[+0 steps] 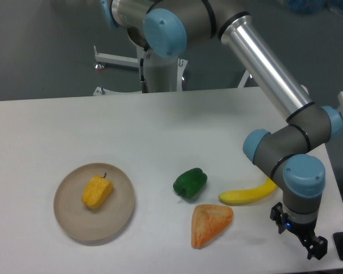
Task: Pick up the yellow pepper from the plate
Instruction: 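Move the open gripper over the yellow pepper on the plate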
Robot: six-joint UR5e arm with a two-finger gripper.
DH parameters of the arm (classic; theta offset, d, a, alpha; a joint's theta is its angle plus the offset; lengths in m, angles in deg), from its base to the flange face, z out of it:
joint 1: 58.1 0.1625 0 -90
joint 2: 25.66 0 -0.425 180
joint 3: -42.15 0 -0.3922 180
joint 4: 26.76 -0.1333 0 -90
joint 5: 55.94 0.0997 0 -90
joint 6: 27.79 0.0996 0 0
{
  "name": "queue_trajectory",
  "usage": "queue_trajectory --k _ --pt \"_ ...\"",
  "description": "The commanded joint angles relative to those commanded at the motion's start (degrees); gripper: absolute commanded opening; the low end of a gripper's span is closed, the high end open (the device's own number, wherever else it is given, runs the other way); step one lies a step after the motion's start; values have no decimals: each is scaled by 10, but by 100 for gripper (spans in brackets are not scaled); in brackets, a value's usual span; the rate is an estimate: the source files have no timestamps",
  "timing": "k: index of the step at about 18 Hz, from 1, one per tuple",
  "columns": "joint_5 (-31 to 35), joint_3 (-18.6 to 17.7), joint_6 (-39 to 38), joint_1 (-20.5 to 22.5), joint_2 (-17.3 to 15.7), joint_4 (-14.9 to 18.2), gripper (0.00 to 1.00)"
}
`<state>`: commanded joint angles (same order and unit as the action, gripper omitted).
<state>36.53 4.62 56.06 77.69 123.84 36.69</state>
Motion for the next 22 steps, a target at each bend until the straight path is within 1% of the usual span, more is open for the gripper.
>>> queue_trajectory --k 4,7,9,11,14,15,17,19,22 --pt "0 -3 -6 -1 -2 0 99" --pt "3 -21 -10 -16 -21 1 99" --pt "4 -53 -16 -18 -43 1 100" --pt "3 -94 -35 -20 -75 1 100" --pt "4 -153 -77 -46 -124 5 100" --pt "4 -172 -103 -47 -140 6 100" --pt "3 -210 -154 -72 -171 8 100" --pt "1 -247 -200 -83 -197 9 100" --pt "-5 -293 -300 -114 -231 14 100"
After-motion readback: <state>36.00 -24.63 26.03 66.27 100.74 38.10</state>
